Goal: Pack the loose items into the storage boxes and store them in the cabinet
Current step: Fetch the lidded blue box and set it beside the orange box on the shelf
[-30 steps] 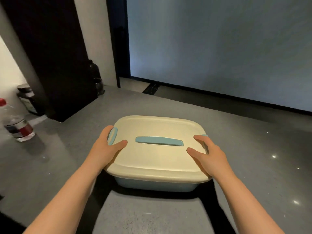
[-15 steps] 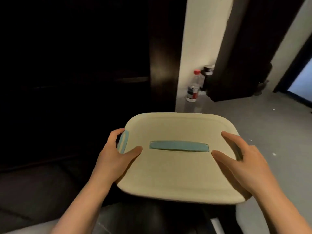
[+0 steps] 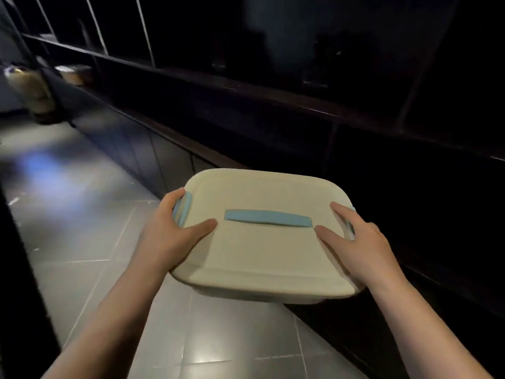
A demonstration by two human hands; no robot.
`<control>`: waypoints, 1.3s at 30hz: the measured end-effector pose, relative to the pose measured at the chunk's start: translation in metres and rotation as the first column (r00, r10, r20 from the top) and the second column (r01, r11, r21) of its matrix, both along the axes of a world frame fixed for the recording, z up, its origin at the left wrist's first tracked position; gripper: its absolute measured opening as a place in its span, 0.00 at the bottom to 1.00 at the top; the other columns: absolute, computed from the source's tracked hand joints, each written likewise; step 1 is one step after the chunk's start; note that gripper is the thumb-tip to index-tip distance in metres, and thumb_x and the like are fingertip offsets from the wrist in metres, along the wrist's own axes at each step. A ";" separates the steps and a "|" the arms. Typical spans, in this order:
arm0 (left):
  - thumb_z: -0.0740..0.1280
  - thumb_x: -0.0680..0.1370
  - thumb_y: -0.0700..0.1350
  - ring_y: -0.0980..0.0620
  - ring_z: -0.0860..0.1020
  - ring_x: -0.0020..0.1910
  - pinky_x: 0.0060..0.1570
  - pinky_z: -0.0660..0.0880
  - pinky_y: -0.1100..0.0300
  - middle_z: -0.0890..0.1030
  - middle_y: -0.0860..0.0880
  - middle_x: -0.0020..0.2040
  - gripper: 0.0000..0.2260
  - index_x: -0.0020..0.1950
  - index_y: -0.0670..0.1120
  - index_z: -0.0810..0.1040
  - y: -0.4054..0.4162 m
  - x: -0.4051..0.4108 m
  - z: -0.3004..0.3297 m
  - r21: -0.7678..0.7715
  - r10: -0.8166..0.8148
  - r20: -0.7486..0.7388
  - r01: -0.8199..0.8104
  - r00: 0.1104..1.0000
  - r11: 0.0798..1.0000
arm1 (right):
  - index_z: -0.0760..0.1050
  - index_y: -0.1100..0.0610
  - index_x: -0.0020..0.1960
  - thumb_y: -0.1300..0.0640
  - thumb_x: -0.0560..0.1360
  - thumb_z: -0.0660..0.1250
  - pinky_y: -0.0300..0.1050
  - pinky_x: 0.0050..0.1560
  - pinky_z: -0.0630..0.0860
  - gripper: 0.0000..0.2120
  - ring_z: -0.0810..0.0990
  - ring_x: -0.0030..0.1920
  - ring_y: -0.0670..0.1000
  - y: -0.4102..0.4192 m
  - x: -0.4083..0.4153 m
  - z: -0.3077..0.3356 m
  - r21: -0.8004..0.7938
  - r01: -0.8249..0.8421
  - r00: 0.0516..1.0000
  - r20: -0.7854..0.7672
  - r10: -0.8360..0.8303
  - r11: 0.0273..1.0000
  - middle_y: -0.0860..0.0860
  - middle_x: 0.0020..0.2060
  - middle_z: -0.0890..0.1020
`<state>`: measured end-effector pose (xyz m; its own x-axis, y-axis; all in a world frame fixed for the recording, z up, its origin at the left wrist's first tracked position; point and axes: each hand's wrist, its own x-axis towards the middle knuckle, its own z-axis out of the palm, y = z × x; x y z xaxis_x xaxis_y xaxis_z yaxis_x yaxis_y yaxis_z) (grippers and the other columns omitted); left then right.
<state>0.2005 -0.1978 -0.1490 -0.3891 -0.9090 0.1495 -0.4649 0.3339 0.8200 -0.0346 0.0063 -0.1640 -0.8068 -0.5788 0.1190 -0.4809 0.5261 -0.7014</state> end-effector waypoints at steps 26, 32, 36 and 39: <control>0.77 0.63 0.55 0.49 0.72 0.60 0.54 0.70 0.53 0.73 0.51 0.65 0.39 0.70 0.56 0.64 -0.478 0.208 -0.029 0.125 0.723 -0.039 -0.714 0.690 0.688 | 0.65 0.33 0.66 0.28 0.58 0.64 0.50 0.58 0.70 0.36 0.70 0.65 0.52 -0.714 0.136 -0.004 -0.052 -0.709 0.702 0.040 0.711 0.703 0.45 0.65 0.73; 0.77 0.63 0.55 0.50 0.72 0.57 0.54 0.71 0.51 0.74 0.51 0.64 0.38 0.69 0.56 0.65 -0.607 0.241 -0.039 0.161 0.770 -0.043 -0.756 0.637 0.634 | 0.66 0.35 0.67 0.31 0.62 0.66 0.51 0.60 0.69 0.34 0.69 0.66 0.53 -0.859 0.169 -0.012 -0.004 -0.755 0.655 0.043 0.754 0.656 0.46 0.66 0.73; 0.77 0.63 0.54 0.48 0.72 0.61 0.53 0.69 0.52 0.72 0.50 0.67 0.39 0.71 0.55 0.64 -0.715 0.268 -0.039 0.143 0.749 -0.055 -0.737 0.661 0.661 | 0.66 0.36 0.67 0.35 0.65 0.68 0.50 0.60 0.68 0.32 0.69 0.66 0.53 -0.959 0.196 -0.019 -0.025 -0.743 0.667 0.064 0.742 0.669 0.47 0.66 0.72; 0.77 0.64 0.52 0.53 0.71 0.56 0.51 0.68 0.55 0.73 0.51 0.65 0.38 0.71 0.55 0.65 -0.794 0.288 -0.029 0.125 0.728 -0.065 -0.718 0.683 0.685 | 0.67 0.37 0.67 0.36 0.65 0.69 0.48 0.59 0.68 0.32 0.69 0.67 0.52 -1.029 0.218 -0.010 -0.039 -0.725 0.684 0.078 0.725 0.688 0.47 0.66 0.72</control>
